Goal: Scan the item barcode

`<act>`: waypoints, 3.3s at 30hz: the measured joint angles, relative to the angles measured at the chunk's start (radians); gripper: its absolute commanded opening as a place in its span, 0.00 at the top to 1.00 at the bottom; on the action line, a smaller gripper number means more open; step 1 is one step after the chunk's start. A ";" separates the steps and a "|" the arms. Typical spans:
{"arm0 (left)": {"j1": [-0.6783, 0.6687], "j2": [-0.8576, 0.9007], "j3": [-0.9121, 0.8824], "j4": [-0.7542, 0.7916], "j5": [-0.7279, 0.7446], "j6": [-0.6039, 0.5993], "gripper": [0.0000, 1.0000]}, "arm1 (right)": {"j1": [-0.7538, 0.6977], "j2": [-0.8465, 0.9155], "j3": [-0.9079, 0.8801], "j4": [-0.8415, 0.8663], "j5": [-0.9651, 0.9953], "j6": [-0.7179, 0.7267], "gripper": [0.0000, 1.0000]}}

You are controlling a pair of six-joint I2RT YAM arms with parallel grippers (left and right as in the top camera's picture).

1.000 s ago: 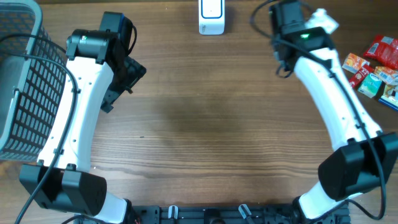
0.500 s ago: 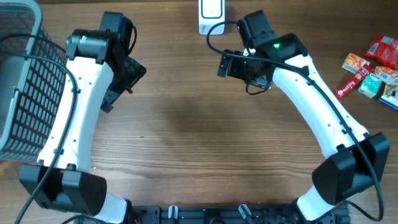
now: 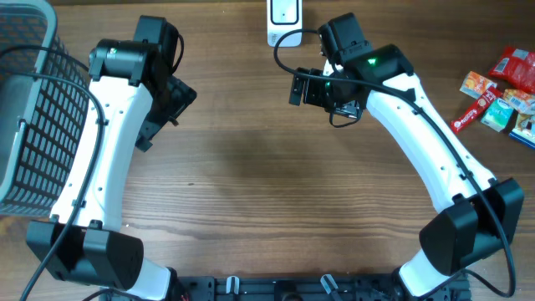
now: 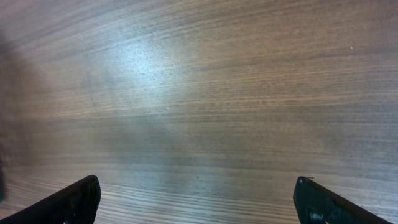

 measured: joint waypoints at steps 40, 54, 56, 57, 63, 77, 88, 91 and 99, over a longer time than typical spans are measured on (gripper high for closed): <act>0.000 0.000 0.000 0.000 0.000 0.000 0.00 | -0.005 -0.138 -0.064 0.168 0.032 -0.260 0.00; 0.000 0.000 0.000 0.000 0.000 0.000 0.00 | -0.078 -0.257 -0.207 0.198 0.032 -0.262 0.00; 0.000 0.000 0.000 0.000 0.000 0.000 0.00 | -0.079 -0.259 -0.209 0.216 0.032 -0.262 0.00; 0.000 0.000 0.000 0.000 0.000 0.000 0.00 | -0.079 -0.259 -0.212 0.224 0.032 -0.262 0.00; 0.000 0.000 0.000 0.000 0.000 0.000 0.00 | -0.079 -0.304 -0.237 0.284 0.034 -0.328 0.00; 0.000 0.000 0.000 0.000 0.000 0.000 0.00 | -0.222 -0.673 -0.562 0.446 0.010 -0.391 0.00; 0.000 0.000 0.000 0.000 0.000 0.000 0.00 | -0.224 -1.052 -1.072 0.835 -0.016 -0.388 0.00; 0.000 0.000 0.000 0.001 0.000 0.000 0.00 | -0.224 -1.167 -1.202 0.888 -0.018 -0.388 0.00; 0.000 0.000 0.000 0.000 0.000 0.000 0.00 | -0.285 -1.413 -1.372 0.919 -0.021 -0.357 0.00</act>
